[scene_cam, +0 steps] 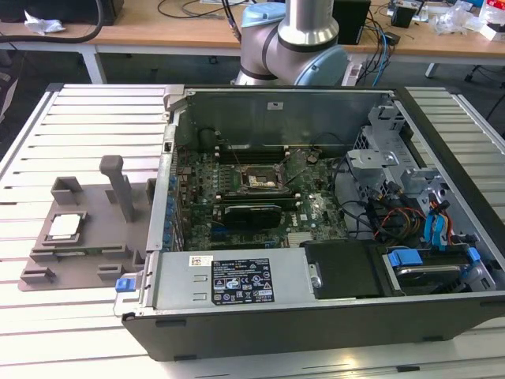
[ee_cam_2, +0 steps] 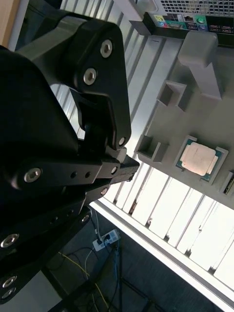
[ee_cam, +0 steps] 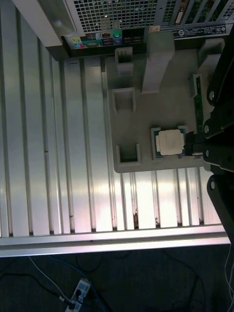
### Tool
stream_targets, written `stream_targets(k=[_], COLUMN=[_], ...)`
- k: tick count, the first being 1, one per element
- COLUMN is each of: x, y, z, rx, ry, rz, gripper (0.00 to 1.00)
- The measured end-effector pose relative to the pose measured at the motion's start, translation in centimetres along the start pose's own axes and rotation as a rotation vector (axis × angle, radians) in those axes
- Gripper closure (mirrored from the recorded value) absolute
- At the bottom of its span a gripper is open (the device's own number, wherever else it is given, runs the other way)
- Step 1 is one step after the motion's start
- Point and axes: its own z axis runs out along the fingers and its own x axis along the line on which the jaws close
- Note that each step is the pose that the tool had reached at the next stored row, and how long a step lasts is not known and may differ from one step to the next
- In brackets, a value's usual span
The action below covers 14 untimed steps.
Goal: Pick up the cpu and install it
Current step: 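Reach for the cpu, then pick up the cpu and move it towards the insertion slot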
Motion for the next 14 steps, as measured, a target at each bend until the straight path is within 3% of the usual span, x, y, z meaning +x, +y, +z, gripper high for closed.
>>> stream_targets(k=[10, 14], x=[0.00, 0.00], y=[0.00, 0.00], z=[0.01, 0.01], rx=[0.0000, 0.0012], ry=[0.0000, -0.0020], rz=[0.000, 0.044], gripper=[0.89, 0.89])
